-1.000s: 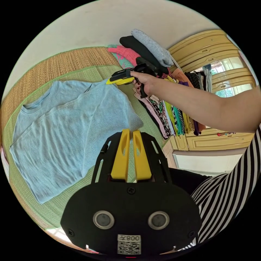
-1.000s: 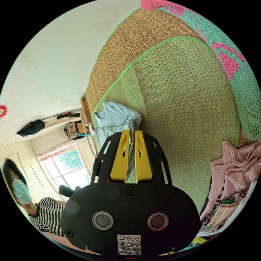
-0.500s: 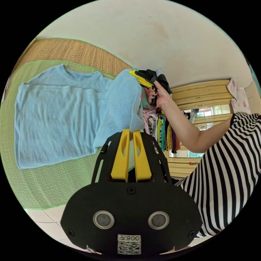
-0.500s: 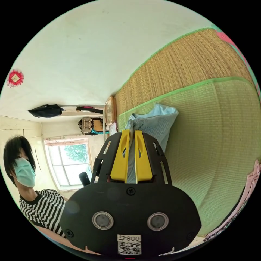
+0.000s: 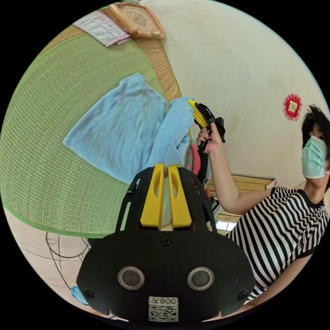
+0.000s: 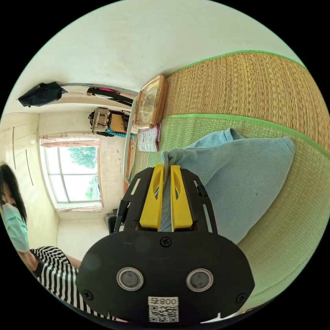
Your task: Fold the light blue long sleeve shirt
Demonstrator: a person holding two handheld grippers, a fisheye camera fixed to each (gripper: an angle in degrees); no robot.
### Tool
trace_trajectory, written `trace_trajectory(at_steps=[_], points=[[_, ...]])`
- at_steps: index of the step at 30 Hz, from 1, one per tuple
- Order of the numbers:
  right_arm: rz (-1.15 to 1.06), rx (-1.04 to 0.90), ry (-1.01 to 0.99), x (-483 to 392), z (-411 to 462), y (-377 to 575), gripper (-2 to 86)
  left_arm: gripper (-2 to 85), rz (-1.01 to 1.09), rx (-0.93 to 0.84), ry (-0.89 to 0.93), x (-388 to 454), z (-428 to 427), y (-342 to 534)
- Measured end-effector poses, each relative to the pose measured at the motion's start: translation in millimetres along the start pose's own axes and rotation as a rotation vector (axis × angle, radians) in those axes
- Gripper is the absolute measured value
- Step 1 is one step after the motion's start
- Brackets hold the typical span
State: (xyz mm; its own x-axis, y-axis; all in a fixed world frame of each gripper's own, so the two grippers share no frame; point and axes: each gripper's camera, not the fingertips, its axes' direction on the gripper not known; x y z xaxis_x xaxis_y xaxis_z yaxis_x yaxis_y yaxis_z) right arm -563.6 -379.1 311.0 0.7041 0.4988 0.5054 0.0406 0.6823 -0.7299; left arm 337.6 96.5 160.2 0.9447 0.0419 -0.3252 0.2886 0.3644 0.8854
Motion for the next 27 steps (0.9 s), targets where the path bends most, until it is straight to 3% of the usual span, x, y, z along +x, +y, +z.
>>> trace_trajectory(at_steps=[16,27], points=[[-0.023,-0.151,0.180,-39,219,-67,3.8,2.0,-0.179,0.117,0.020,-194,-65,-61],[-0.107,-0.202,0.213,-59,286,-74,4.6,2.6,-0.265,0.124,0.033,-269,-61,-82]])
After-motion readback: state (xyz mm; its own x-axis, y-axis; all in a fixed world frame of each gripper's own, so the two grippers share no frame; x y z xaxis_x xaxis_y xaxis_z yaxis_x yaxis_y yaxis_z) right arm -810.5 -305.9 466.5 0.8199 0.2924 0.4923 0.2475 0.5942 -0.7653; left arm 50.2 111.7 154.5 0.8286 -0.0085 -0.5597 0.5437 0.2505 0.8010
